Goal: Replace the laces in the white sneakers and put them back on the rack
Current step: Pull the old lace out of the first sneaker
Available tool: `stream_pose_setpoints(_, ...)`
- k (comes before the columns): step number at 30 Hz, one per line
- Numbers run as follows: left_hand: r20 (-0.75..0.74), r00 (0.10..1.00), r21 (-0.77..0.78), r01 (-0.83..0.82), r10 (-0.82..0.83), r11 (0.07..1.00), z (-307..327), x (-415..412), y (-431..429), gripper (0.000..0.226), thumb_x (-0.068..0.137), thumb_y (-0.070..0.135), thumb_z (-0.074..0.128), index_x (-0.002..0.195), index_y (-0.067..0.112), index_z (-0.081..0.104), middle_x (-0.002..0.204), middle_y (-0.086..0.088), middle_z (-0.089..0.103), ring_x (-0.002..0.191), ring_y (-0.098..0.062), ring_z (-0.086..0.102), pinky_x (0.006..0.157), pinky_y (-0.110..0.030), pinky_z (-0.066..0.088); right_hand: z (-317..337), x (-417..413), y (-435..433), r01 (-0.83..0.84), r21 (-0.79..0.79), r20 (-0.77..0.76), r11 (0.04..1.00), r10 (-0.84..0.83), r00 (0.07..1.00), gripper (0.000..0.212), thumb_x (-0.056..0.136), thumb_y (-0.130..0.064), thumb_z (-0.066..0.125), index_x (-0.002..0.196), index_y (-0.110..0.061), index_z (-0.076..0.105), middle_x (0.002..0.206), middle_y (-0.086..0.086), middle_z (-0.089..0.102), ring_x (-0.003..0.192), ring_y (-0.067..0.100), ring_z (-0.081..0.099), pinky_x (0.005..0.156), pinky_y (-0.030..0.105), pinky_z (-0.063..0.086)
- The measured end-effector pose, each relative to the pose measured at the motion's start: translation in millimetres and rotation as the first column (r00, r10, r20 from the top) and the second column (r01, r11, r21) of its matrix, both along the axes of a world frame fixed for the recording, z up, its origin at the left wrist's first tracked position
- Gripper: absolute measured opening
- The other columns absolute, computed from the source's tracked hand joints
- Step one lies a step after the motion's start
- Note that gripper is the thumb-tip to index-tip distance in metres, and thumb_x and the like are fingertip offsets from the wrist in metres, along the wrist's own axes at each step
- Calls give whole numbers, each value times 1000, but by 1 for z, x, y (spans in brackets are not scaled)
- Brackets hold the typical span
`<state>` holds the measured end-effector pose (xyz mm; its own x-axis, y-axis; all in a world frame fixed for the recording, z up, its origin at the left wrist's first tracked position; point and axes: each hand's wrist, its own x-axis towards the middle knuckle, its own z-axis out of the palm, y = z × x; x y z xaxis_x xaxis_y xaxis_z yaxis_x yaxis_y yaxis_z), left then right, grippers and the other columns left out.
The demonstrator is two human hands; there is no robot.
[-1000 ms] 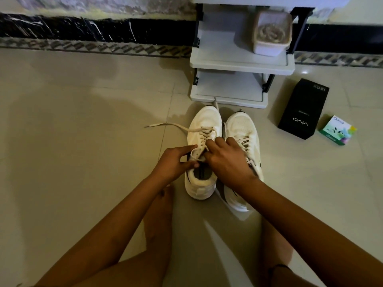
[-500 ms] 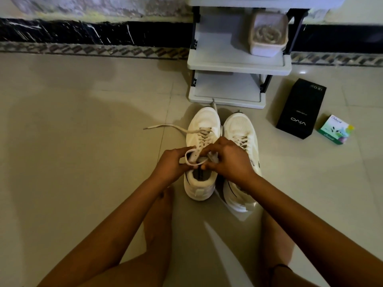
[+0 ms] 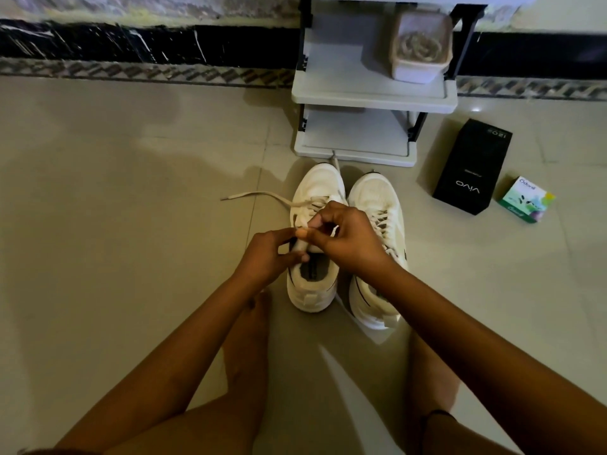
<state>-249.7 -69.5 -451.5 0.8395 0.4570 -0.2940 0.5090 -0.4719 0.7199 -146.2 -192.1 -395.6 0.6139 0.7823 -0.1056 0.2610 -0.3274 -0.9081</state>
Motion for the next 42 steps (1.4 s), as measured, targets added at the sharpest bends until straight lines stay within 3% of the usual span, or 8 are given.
stream_pose_setpoints(5, -44, 999, 39, 26, -24, 999, 4, 3, -3, 53, 74, 34, 75, 123, 16, 62, 119, -7, 66, 112, -22, 59, 83, -17, 41, -20, 13, -16, -98, -375, 511, 922, 293, 808, 33, 76, -38, 73, 105, -22, 70, 102, 5, 61, 91, 23, 58, 70, 31, 45)
stream_pose_setpoints(15, -118, 989, 129, 105, -90, 986, 11, 8, -5, 51, 80, 41, 67, 124, 17, 61, 118, -10, 66, 109, -26, 61, 94, -35, 47, -30, 7, -11, -77, -334, 873, 940, 339, 351, 22, 55, -20, 85, 70, -14, 70, 72, 7, 63, 62, 25, 59, 55, 28, 45)
stream_pose_setpoints(18, -86, 994, 79, 75, -68, 994, 13, 5, -5, 58, 72, 42, 66, 123, 14, 62, 117, -12, 67, 108, -26, 62, 94, -35, 47, -30, 5, -10, -89, -205, 813, 975, 221, 539, 14, 61, -16, 81, 69, -12, 70, 74, 6, 62, 66, 25, 59, 58, 29, 43)
stream_pose_setpoints(22, -47, 999, 20, 4, -3, 1000, 5, 0, -3, 50, 77, 23, 76, 124, 15, 61, 120, -8, 65, 112, -22, 59, 90, -25, 43, -10, 8, -12, -35, -19, 104, 999, 37, 994, 3, 79, -15, 73, 80, -15, 70, 81, -8, 56, 80, 13, 55, 73, 29, 46)
stream_pose_setpoints(26, -47, 999, 30, 15, -14, 999, 3, 2, -4, 49, 78, 25, 75, 124, 16, 62, 120, -7, 65, 111, -22, 59, 91, -31, 46, -15, 8, -17, -123, -136, 161, 983, 145, 976, 14, 79, -26, 73, 90, -17, 71, 91, -2, 61, 85, 15, 57, 76, 34, 49)
stream_pose_setpoints(33, 42, 999, -3, 33, -33, 999, 4, 1, -6, 54, 73, 30, 76, 121, 11, 62, 119, -10, 65, 113, -24, 59, 99, -36, 45, -36, 6, -24, -87, -280, 800, 956, 282, 530, 15, 65, -24, 83, 77, -18, 75, 72, 5, 61, 62, 25, 59, 53, 29, 43)
stream_pose_setpoints(38, 5, 1000, 8, 1, -1, 1000, 0, 1, -4, 49, 78, 18, 75, 125, 15, 60, 122, -7, 64, 114, -20, 56, 90, -23, 40, -18, 10, -13, -77, -104, 235, 992, 100, 967, 7, 82, -19, 71, 79, -13, 72, 80, -6, 55, 75, 14, 56, 68, 32, 49)
stream_pose_setpoints(42, -4, 1000, 36, -2, 2, 999, -1, 2, -4, 47, 80, 23, 73, 125, 21, 60, 119, -6, 66, 110, -22, 59, 89, -31, 46, -9, 8, -14, -64, 81, -5, 995, 65, 998, 8, 80, -15, 73, 79, -22, 70, 78, -9, 54, 72, 2, 53, 69, 18, 45)
